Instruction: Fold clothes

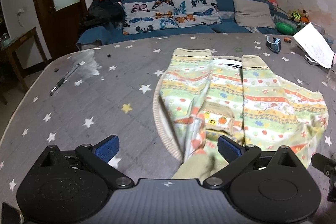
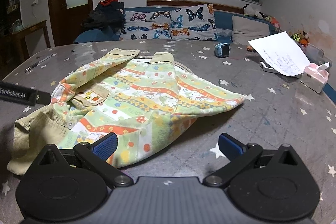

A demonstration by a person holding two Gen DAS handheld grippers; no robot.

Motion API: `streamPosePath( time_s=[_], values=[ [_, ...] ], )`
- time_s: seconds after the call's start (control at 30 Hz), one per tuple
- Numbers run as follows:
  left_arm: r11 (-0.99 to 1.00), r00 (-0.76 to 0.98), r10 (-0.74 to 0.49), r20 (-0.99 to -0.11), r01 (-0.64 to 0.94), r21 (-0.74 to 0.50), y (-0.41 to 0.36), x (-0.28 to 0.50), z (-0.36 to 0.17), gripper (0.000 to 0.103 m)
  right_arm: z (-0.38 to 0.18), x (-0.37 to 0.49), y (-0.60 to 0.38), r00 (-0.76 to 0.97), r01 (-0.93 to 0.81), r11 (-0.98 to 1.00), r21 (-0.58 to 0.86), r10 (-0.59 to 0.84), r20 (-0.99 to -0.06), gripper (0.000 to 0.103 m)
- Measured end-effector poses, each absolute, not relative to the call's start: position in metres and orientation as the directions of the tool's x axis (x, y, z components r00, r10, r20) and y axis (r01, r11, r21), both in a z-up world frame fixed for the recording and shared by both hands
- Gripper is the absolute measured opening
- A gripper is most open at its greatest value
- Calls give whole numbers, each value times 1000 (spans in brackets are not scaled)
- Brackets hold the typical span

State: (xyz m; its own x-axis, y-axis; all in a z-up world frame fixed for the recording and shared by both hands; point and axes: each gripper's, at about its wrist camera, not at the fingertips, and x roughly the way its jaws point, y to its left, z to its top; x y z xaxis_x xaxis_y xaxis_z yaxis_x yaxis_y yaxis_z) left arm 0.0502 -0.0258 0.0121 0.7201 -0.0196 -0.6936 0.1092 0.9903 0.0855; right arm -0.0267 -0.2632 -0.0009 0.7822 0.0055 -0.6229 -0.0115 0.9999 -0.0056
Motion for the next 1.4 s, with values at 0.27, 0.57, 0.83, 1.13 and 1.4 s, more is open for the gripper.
streamPosePath(
  time_s=[0.27,0.57,0.83,1.13,1.4],
  values=[
    [985,716,-25,-698,138,106,-38,65,9,99,-1,-18,-273,776,0,1000,0,0,-631,103],
    [967,712,-17,-702,189,169,-55,99,4,80,0,-1,-288,769,24,999,26,-2,-639,96],
    [957,671,4,-742,212,197,-50,126,-17,29,1,17,-302,754,33,998,51,9,-657,89],
    [980,693,14,-721,134,148,-25,111,-14,9,7,40,-303,758,18,999,34,8,-652,72],
    [994,677,52,-734,36,104,13,90,-18,6,1,71,-282,736,-55,997,53,76,-673,60]
  ],
)
